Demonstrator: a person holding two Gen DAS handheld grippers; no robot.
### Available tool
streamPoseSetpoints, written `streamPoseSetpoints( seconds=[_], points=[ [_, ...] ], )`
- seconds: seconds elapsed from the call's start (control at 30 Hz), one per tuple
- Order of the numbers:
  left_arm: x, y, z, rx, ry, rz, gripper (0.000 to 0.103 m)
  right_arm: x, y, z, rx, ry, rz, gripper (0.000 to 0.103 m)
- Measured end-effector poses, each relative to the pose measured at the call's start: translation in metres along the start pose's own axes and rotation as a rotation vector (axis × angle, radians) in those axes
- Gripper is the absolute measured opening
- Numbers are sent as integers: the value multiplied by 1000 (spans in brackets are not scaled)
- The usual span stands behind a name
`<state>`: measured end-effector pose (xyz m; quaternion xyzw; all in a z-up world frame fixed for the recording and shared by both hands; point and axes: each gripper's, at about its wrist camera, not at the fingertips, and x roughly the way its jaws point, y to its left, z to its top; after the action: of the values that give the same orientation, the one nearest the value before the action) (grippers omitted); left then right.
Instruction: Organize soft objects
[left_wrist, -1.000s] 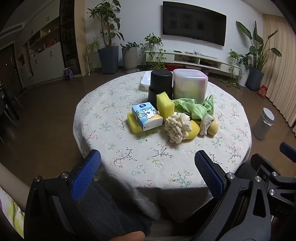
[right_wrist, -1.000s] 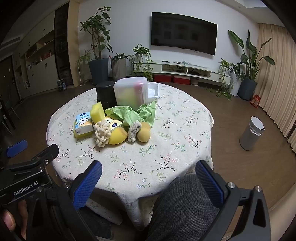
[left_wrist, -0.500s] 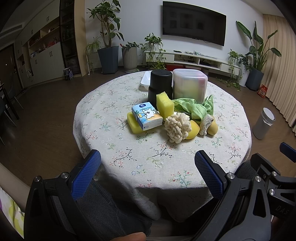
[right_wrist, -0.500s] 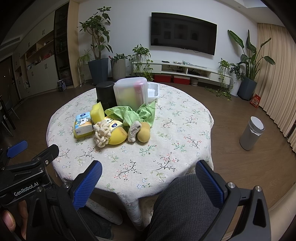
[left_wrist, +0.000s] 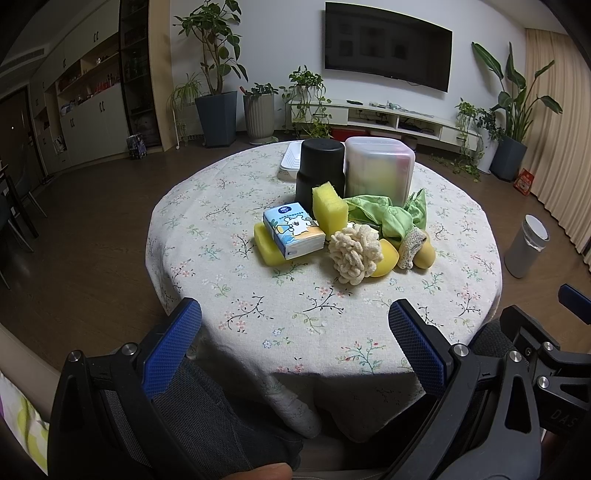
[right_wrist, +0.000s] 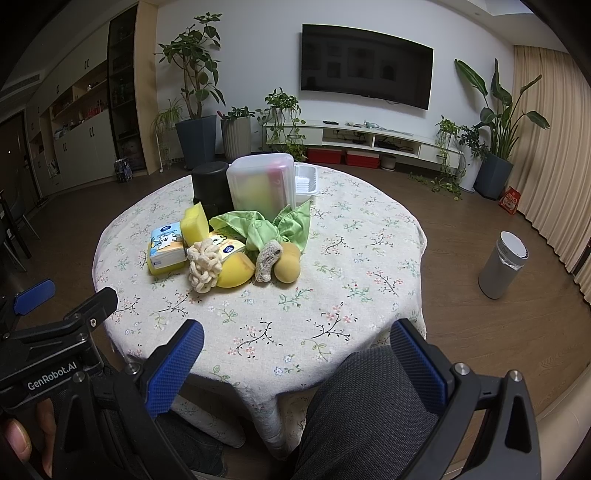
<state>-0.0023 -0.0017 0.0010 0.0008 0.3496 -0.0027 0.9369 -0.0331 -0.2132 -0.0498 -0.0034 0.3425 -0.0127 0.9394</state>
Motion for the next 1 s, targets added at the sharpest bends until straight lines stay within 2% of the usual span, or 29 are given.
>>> streamPoseSetpoints(
  seconds=[1.0],
  points=[
    [0,0,0,-3,1,-1,103,3,-1,-2,1,1,1,103]
  ],
)
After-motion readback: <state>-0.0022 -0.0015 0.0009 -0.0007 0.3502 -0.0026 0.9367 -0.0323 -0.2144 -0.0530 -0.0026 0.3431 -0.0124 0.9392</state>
